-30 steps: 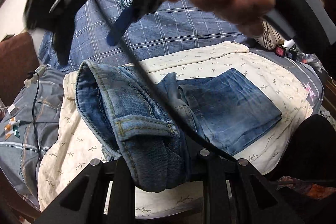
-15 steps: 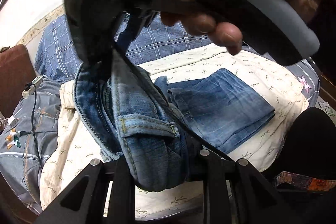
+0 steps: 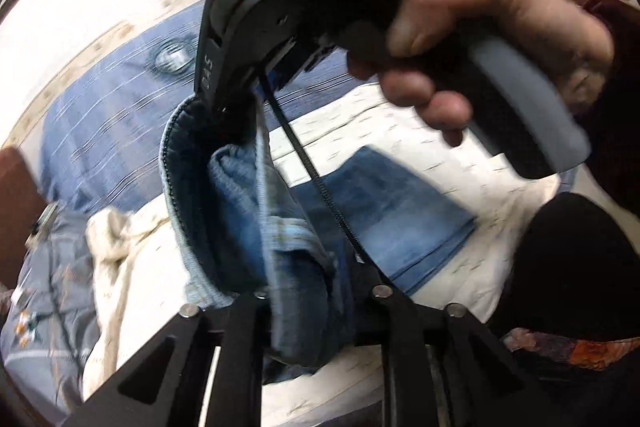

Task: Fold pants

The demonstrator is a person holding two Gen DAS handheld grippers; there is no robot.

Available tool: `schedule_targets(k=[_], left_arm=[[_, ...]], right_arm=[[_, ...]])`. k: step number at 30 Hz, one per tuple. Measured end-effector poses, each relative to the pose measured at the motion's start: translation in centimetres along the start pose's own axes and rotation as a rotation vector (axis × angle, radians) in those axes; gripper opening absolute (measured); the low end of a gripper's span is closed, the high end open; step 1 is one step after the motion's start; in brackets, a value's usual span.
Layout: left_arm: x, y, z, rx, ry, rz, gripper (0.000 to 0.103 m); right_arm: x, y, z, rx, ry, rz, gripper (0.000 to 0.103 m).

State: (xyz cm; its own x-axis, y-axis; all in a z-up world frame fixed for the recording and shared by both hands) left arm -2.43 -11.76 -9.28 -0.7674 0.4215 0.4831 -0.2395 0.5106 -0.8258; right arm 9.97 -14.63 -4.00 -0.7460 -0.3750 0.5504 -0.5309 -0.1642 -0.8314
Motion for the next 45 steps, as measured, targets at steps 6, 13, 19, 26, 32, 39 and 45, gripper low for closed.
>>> schedule_targets(k=[6,13,19,26,32,39,45], left_arm=[[-2.8,-1.6,4.8,-0.104,0.075,-0.008,0.013],[-6.6,-2.4,8.8,-0.191,0.144,-0.044,0.012],[-10.2,-2.7,11.9,-0.283,0.184,-0.071,0.012],[-10.1,-1.3,13.3,-0.364,0.169,-0.117,0.025],[-6.2,-1.2,12.1,-0.301,0.206,-0.146,0.045],[-0.4,-2.3,12.1,-0.198,0.343,-0.105,0.056],[-0.4,-2.5,5.3,-0.123,0.189,-0.098,0.062]], right_arm=[[1.8,2.4,6.6,-0.158,0.011,0.023,0.013],[2.3,6.5,15.1,-0.326,0.058,0.042,0.012],[1.0,9.3,20.5,-0.415,0.07,0.039,0.012],[-0.9,13.2,24.0,-0.57,-0.077,0.012,0.014],[0.5,13.9,23.5,-0.582,-0.135,0.018,0.059],[2.1,13.9,22.4,-0.541,-0.036,0.005,0.059],[7.4,13.2,22.1,-0.535,0.063,0.09,0.059]])
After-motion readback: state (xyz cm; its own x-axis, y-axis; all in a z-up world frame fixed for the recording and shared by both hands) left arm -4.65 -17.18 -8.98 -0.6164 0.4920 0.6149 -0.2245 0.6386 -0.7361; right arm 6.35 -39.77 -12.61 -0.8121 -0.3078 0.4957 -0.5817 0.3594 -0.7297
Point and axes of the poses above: each gripper's, at about its wrist camera, not at the fingertips, and x roughly against the way its jaws point, z to its right, y to its underside, the point moved 3 cm from there along -x, roughly the way its jaws point, and after that the axes turned 9 degrees about z, right-handed, at the moved point
